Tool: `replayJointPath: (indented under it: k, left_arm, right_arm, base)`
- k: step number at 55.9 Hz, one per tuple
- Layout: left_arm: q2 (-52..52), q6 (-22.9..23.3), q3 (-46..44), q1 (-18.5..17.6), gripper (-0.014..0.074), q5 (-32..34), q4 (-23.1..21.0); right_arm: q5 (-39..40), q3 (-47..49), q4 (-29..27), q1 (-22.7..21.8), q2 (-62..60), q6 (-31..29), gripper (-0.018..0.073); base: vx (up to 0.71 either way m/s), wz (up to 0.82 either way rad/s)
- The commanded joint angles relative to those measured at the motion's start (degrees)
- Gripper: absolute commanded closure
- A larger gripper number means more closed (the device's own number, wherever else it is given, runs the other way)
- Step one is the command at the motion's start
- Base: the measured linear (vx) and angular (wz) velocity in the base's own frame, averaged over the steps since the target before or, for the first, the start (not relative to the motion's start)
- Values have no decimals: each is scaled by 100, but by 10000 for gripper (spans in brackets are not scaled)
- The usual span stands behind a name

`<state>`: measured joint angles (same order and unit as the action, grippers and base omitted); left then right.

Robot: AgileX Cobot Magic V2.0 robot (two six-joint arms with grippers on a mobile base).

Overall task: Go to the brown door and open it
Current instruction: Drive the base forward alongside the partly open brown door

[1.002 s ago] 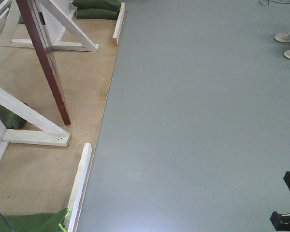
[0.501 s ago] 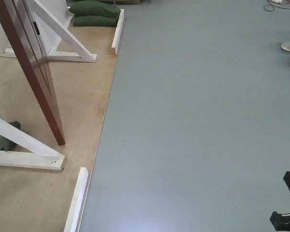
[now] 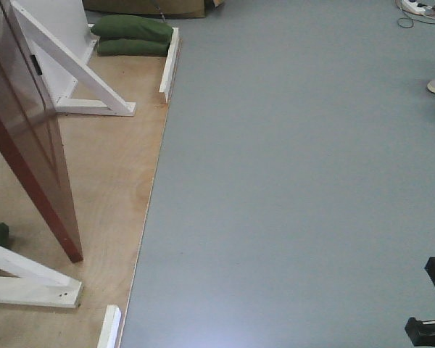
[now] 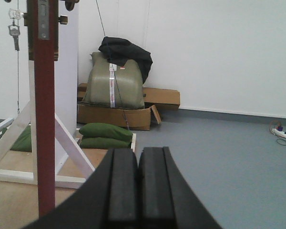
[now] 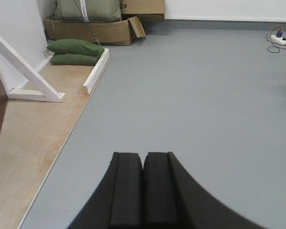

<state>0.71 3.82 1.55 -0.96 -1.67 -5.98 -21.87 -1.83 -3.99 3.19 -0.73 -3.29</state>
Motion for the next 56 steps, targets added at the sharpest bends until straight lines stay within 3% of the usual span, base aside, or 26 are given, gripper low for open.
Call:
replayJointPath:
  k: [1, 56]
  left_arm:
    - [60, 39, -119, -10, 600, 503, -7]
    - [60, 39, -119, -10, 600, 503, -7]
  right_arm:
    - [454, -19, 19, -9, -32, -49, 559]
    - [446, -19, 19, -9, -32, -49, 559]
  base:
    - [38, -6]
    - [36, -1]
